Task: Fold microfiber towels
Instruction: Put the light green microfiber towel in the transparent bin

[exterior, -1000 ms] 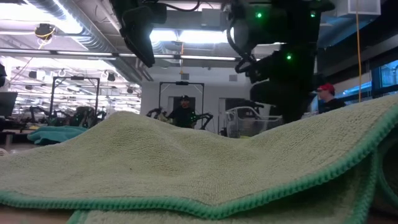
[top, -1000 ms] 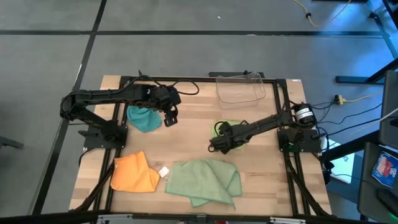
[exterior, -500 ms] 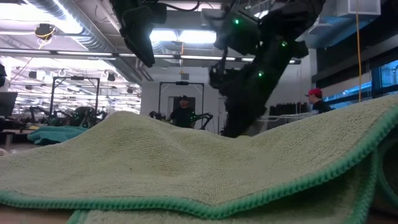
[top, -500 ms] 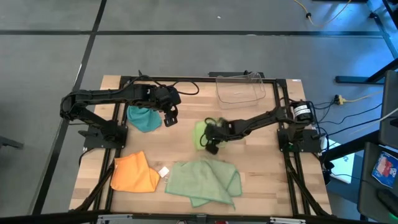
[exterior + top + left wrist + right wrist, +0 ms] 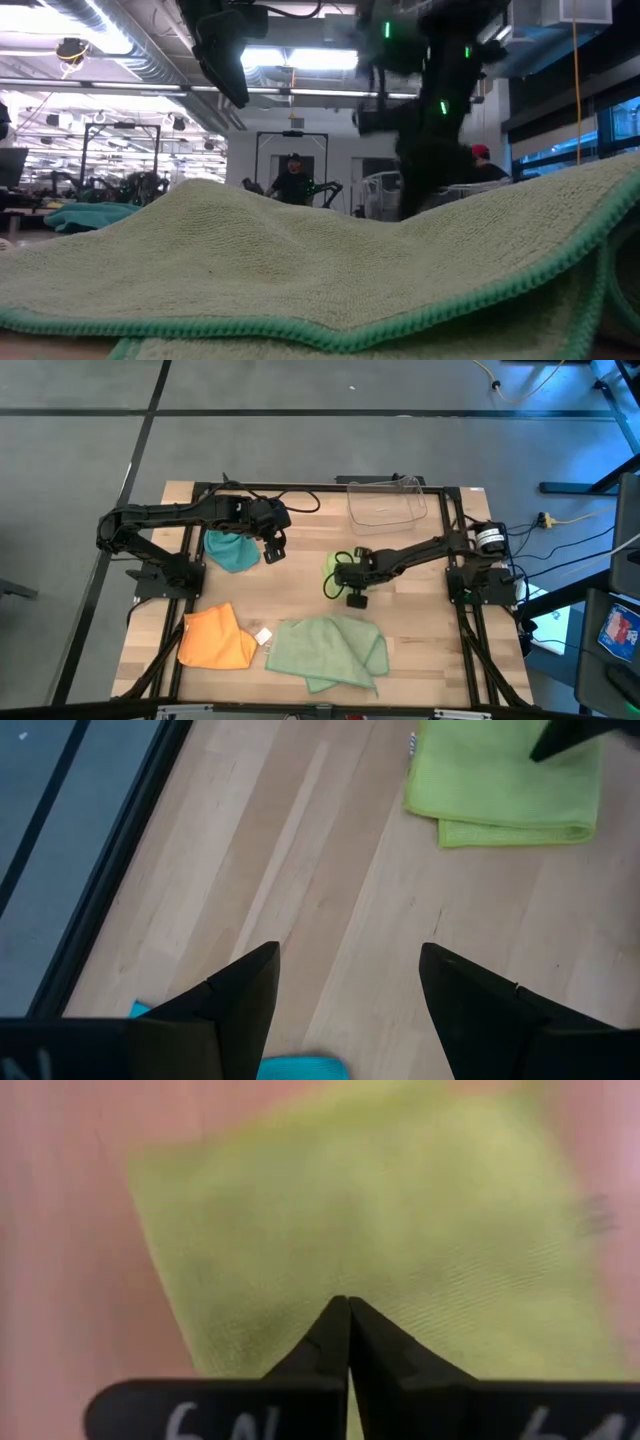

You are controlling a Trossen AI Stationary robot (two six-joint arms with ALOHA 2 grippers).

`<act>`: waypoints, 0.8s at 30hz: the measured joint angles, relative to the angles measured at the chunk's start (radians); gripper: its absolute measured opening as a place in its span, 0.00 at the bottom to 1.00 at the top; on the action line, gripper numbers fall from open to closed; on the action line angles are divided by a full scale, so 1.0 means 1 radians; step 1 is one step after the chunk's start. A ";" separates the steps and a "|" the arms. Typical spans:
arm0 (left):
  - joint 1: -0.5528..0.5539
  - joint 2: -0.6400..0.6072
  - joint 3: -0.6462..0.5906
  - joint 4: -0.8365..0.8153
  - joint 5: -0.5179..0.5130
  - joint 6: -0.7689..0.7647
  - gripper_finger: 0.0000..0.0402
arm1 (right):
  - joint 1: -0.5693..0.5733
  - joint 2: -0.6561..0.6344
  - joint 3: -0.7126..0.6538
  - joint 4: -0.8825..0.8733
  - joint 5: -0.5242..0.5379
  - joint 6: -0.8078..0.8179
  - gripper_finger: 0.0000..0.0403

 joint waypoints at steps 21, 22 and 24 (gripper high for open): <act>0.000 0.000 0.000 0.014 -0.001 0.000 0.59 | -0.005 0.153 0.019 0.338 -0.083 0.210 0.02; 0.000 0.000 0.000 0.014 -0.001 0.000 0.59 | 0.001 0.153 0.019 0.327 -0.138 0.166 0.02; 0.000 0.000 0.000 0.014 -0.001 0.000 0.59 | 0.017 0.148 0.020 0.306 -0.228 0.075 0.02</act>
